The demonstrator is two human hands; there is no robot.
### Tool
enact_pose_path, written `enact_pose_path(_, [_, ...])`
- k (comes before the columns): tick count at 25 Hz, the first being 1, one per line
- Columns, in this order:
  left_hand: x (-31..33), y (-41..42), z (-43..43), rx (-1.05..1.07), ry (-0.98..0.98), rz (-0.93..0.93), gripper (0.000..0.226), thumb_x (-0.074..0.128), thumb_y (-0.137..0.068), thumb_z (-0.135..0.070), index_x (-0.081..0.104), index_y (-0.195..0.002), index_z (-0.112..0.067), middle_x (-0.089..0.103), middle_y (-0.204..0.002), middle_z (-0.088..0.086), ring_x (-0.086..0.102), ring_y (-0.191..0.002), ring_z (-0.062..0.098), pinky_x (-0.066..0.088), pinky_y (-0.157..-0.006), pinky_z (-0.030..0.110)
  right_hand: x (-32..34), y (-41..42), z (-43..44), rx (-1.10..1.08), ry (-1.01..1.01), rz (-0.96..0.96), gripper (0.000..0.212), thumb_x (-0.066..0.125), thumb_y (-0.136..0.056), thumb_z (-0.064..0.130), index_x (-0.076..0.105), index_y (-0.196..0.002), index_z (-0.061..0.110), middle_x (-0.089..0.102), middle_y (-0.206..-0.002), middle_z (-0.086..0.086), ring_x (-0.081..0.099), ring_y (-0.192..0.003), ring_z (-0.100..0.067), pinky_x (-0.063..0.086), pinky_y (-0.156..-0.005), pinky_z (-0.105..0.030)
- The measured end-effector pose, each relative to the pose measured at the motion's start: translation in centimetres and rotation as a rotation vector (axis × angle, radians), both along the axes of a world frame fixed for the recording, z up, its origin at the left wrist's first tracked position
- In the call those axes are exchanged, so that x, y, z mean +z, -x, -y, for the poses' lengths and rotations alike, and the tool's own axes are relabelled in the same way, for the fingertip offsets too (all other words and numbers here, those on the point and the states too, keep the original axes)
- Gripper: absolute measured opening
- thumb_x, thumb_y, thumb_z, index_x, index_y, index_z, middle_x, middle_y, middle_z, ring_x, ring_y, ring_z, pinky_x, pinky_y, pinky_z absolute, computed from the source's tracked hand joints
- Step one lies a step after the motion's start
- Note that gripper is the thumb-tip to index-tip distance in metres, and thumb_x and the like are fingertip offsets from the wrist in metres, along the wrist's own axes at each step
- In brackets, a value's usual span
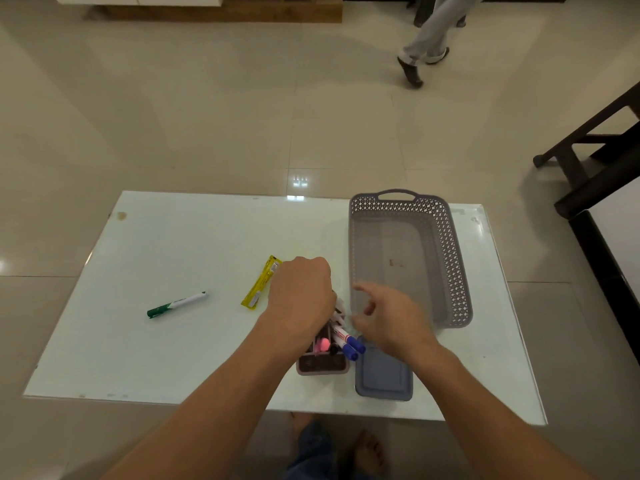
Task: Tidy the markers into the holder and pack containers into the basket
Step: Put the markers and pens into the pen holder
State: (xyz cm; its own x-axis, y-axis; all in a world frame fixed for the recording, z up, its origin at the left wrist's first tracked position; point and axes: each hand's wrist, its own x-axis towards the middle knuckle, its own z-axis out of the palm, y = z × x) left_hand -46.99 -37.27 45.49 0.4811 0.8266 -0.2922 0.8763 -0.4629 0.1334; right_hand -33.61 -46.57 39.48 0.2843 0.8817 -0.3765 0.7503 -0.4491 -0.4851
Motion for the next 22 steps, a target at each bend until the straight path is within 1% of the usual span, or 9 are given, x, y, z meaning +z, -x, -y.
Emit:
enact_pose_path(2, [0.3,-0.6,0.2,-0.013,0.001,0.037,0.016,0.066,-0.091,-0.030,0.068,-0.094,-0.014,0.065,-0.080,0.003,0.055,-0.070,0.018,0.048,-0.067,0.028,0.2,0.7,-0.9,0.147,-0.085,-0.072,0.035,0.065,-0.092,0.041,0.061,-0.126,0.037,0.065,-0.092,0.013,0.059,-0.078,-0.007,0.056,-0.073,-0.033])
enact_pose_path(4, [0.5,-0.7,0.3,-0.006,0.033,0.052,0.017,0.069,-0.089,-0.030,0.070,-0.096,-0.015,0.064,-0.079,0.003,0.057,-0.070,0.017,0.048,-0.065,0.027,-0.4,0.8,-1.1,0.187,-0.139,-0.096,0.022,0.066,-0.092,0.042,0.065,-0.112,0.032,0.066,-0.082,0.014,0.060,-0.070,-0.006,0.059,-0.071,-0.035])
enact_pose_path(6, [0.6,-0.1,0.1,0.014,0.068,0.058,0.021,0.072,-0.087,-0.034,0.071,-0.095,-0.015,0.070,-0.084,0.002,0.061,-0.072,0.017,0.051,-0.068,0.028,-1.3,0.6,-0.6,0.150,-0.134,-0.172,0.024,0.066,-0.092,0.048,0.068,-0.108,0.030,0.065,-0.070,0.012,0.059,-0.060,-0.007,0.058,-0.065,-0.031])
enact_pose_path(8, [0.6,1.0,-0.1,0.054,0.084,0.074,0.022,0.074,-0.084,-0.036,0.074,-0.097,-0.018,0.073,-0.089,0.001,0.064,-0.078,0.017,0.050,-0.070,0.027,-2.3,0.3,0.2,0.097,-0.128,-0.202,0.028,0.064,-0.093,0.051,0.070,-0.107,0.028,0.068,-0.070,0.009,0.062,-0.060,-0.011,0.057,-0.064,-0.030])
enact_pose_path(10, [1.2,2.4,-0.4,0.126,0.062,0.117,0.023,0.075,-0.082,-0.037,0.076,-0.100,-0.022,0.075,-0.093,-0.003,0.065,-0.082,0.015,0.043,-0.069,0.023,-2.9,-0.2,0.6,-0.001,-0.153,-0.168,0.018,0.066,-0.094,0.041,0.070,-0.103,0.026,0.070,-0.079,0.010,0.064,-0.069,-0.011,0.055,-0.067,-0.027])
enact_pose_path(13, [1.7,4.7,-0.7,0.239,-0.002,0.193,0.027,0.075,-0.082,-0.035,0.075,-0.108,-0.027,0.075,-0.099,-0.009,0.061,-0.082,0.011,0.038,-0.071,0.021,-2.8,-0.9,1.4,-0.157,-0.233,-0.174,0.004,0.070,-0.091,0.029,0.071,-0.094,0.029,0.069,-0.076,0.009,0.063,-0.067,-0.008,0.047,-0.057,-0.016])
enact_pose_path(16, [1.4,5.4,-0.6,0.282,0.014,0.212,0.026,0.074,-0.082,-0.032,0.075,-0.107,-0.028,0.075,-0.101,-0.010,0.066,-0.090,0.014,0.044,-0.075,0.023,-3.0,-0.5,1.9,-0.092,-0.195,-0.172,0.006,0.069,-0.091,0.029,0.071,-0.097,0.031,0.066,-0.071,0.012,0.060,-0.060,-0.007,0.041,-0.052,-0.010])
enact_pose_path(18, [0.9,4.8,-0.3,0.272,0.044,0.223,0.022,0.072,-0.082,-0.030,0.075,-0.103,-0.028,0.075,-0.098,-0.009,0.066,-0.087,0.014,0.042,-0.071,0.022,-3.2,-0.1,1.7,-0.022,-0.159,-0.131,0.013,0.066,-0.092,0.031,0.071,-0.104,0.029,0.065,-0.074,0.015,0.059,-0.060,-0.003,0.039,-0.053,-0.009])
enact_pose_path(22, [0.8,4.1,0.5,0.237,0.058,0.243,0.020,0.069,-0.082,-0.024,0.074,-0.101,-0.027,0.074,-0.098,-0.008,0.066,-0.091,0.015,0.043,-0.074,0.022,-3.1,0.4,0.5,0.071,-0.113,-0.089,0.024,0.062,-0.094,0.036,0.071,-0.114,0.028,0.072,-0.086,0.008,0.064,-0.068,-0.008,0.054,-0.063,-0.021])
